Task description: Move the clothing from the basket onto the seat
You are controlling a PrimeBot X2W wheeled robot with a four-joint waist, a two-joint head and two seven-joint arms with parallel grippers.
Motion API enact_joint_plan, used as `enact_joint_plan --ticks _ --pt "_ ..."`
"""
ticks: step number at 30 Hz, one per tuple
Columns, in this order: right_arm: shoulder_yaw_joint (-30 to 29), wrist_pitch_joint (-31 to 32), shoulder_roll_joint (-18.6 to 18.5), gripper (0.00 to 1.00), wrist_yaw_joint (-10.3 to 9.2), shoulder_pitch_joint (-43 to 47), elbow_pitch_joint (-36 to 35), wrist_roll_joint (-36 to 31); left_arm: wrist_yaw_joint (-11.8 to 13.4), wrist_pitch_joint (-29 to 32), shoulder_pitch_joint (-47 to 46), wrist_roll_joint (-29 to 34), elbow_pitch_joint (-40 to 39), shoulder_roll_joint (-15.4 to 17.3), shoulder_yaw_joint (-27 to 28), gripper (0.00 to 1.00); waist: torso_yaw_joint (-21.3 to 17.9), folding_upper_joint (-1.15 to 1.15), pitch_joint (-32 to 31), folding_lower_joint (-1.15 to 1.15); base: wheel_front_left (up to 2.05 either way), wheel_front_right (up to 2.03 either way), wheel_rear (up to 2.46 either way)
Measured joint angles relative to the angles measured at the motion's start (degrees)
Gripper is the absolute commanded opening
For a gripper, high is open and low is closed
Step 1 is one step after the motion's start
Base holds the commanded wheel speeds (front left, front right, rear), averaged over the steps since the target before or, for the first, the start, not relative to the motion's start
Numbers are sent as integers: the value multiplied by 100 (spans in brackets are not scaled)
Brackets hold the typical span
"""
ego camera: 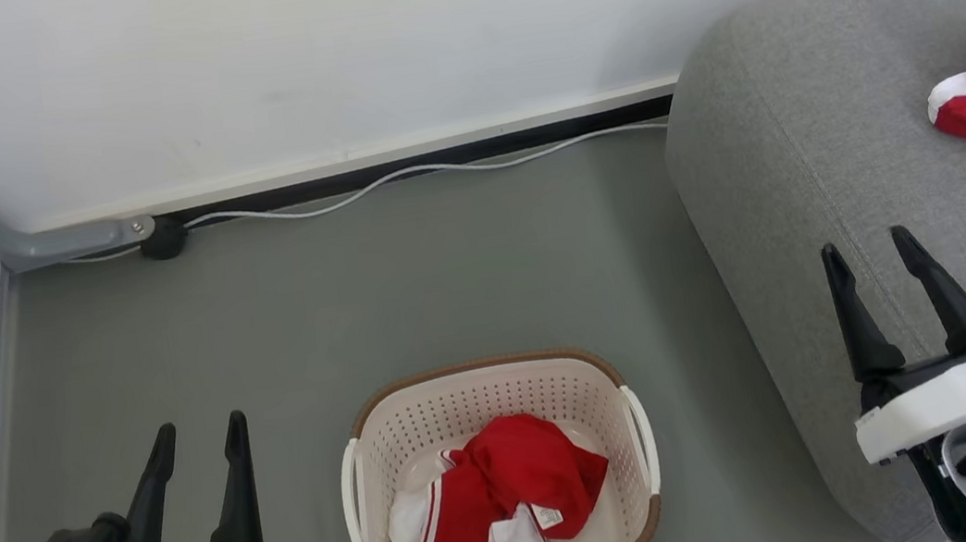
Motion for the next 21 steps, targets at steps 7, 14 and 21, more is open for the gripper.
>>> enact_joint_plan --ticks 7,14,21 --pt "-12 0 -11 100 -1 -429 -300 -96 -76 113 -270 93 -189 56 -163 100 -51 0 468 0 0 0 0" --pt "-20 -1 -10 100 -4 -820 -510 -160 -129 348 -656 172 -322 123 -364 100 -98 0 1007 0 0 0 0" --pt "93 -1 31 100 -10 -1268 -699 -266 -196 771 -1066 428 -318 149 -733 100 -134 0 1565 0 0 0 0"
